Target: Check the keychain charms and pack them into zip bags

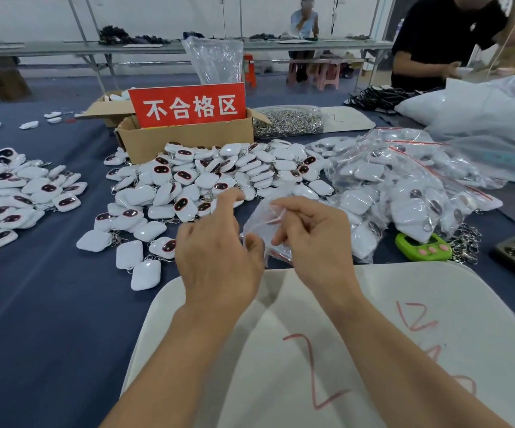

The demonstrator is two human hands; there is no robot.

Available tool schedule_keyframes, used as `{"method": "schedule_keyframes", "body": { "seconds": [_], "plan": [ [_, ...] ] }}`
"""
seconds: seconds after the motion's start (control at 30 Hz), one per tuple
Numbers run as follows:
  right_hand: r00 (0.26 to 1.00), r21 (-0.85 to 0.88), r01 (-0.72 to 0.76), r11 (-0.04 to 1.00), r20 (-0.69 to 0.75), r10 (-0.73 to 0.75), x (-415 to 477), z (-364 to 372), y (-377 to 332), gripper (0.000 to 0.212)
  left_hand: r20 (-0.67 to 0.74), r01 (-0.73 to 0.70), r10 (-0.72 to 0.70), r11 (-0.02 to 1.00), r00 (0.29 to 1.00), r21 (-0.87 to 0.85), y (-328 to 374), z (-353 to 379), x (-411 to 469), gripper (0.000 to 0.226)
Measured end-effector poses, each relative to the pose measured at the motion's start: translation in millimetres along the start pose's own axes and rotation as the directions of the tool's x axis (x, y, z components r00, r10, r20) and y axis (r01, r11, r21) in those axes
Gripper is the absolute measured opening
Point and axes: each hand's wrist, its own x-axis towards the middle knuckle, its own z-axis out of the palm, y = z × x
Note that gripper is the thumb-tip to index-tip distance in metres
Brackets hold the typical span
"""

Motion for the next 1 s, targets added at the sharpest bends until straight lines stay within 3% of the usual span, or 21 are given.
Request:
{"method": "schedule_keyframes", "body": {
  "seconds": [0.07, 0.13, 0.23, 0.33, 0.4, 0.47, 0.53, 0.57, 0.63, 0.7, 0.77, 0.87, 0.93, 1.0],
  "plan": [
    [1.0, 0.007, -0.008, 1.0, 0.006, 0.008, 2, -3, 0, 0.037, 0.004, 0.084, -0.085, 0.994, 0.996, 0.069, 3, -5, 1, 0.059],
    [0.999, 0.002, -0.008, 1.0, 0.046, 0.008, 0, -1, 2, 0.039, -0.156, 0.108, -0.101, 0.993, 0.983, 0.037, 4, -15, 7, 0.063],
    [0.984, -0.187, 0.032, 0.982, 0.181, 0.002, -9, 11, 9, 0.033, -0.389, -0.072, 0.081, 0.997, 0.918, 0.036, 7, -22, 11, 0.066],
    [0.953, -0.367, -0.003, 0.93, 0.282, 0.114, -6, 23, 19, 0.02, -0.408, -0.188, 0.215, 0.976, 0.887, 0.106, 3, -22, 8, 0.057],
    [0.952, -0.501, -0.004, 0.865, 0.262, 0.157, 0, 28, 26, 0.032, -0.406, -0.174, 0.223, 0.972, 0.886, 0.156, -8, -22, 12, 0.05],
    [0.947, -0.624, 0.133, 0.77, 0.31, 0.088, 7, 40, 28, 0.047, -0.406, -0.129, 0.191, 0.976, 0.894, 0.176, -22, -23, 19, 0.047],
    [0.908, -0.673, 0.3, 0.676, 0.419, 0.014, 16, 59, 32, 0.051, -0.335, -0.112, 0.172, 0.975, 0.926, 0.189, -31, -19, 20, 0.038],
    [0.884, -0.7, 0.348, 0.623, 0.467, 0.03, 22, 68, 36, 0.052, -0.23, -0.118, 0.167, 0.97, 0.959, 0.215, -32, -15, 19, 0.033],
    [0.837, -0.738, 0.371, 0.563, 0.528, 0.14, 33, 79, 44, 0.059, 0.122, -0.105, 0.07, 0.947, 0.99, 0.305, -33, -5, 15, 0.034],
    [0.808, -0.732, 0.367, 0.573, 0.556, 0.193, 43, 84, 53, 0.065, 0.344, -0.056, -0.079, 0.929, 0.936, 0.366, -39, 3, 12, 0.046],
    [0.836, -0.724, 0.366, 0.584, 0.531, 0.135, 49, 86, 59, 0.058, 0.374, 0.013, -0.157, 0.932, 0.914, 0.361, -44, 7, 12, 0.054],
    [0.868, -0.736, 0.419, 0.532, 0.496, 0.004, 46, 89, 59, 0.037, 0.259, 0.053, -0.135, 0.952, 0.956, 0.302, -42, 4, 12, 0.054],
    [0.872, -0.762, 0.445, 0.47, 0.489, -0.034, 40, 85, 51, 0.026, 0.158, 0.073, -0.101, 0.982, 0.982, 0.175, -37, 3, 10, 0.052],
    [0.912, -0.759, 0.381, 0.527, 0.402, -0.081, 33, 75, 39, 0.029, 0.132, 0.116, -0.114, 0.993, 0.985, -0.008, -32, 2, 9, 0.053]
  ]
}}
